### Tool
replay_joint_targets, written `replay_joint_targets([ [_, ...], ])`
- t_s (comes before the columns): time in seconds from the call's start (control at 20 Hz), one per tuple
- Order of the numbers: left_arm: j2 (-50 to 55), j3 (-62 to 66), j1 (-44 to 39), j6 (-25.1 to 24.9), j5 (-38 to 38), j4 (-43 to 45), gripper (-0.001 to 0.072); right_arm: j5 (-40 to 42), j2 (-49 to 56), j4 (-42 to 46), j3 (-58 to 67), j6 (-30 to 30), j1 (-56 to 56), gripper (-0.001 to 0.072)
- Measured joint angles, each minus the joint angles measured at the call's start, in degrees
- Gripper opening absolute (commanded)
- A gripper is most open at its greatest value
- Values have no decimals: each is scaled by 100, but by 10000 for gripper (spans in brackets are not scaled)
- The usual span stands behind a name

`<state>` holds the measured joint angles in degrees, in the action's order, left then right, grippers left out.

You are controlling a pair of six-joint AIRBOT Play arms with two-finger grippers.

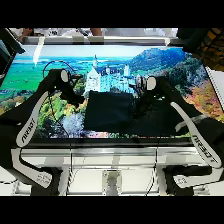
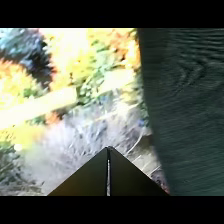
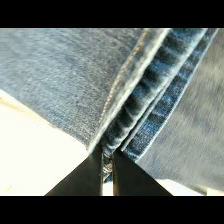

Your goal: Fold the clothes and pants, and hang the long-sleeved shirts on hangers.

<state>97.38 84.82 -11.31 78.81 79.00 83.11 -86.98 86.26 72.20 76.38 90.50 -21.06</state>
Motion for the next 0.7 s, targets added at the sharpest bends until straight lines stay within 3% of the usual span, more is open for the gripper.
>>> replay_joint_targets([
  [0.35, -7, 0, 494, -382, 487, -863, 26, -566, -444, -269, 55, 387, 0, 19],
  [0.4, -7, 0, 529, -398, 507, -975, 26, -599, -452, -271, 50, 420, 0, 43],
  [0.5, -7, 0, 570, -431, 544, -1117, 26, -647, -466, -289, 33, 457, 0, 177],
  [0.55, -7, 0, 584, -437, 555, -1150, 26, -699, -468, -278, 7, 468, 0, 208],
  [0.7, -7, 0, 605, -455, 573, -1266, 26, -763, -474, -138, -72, 501, 0, 219],
])
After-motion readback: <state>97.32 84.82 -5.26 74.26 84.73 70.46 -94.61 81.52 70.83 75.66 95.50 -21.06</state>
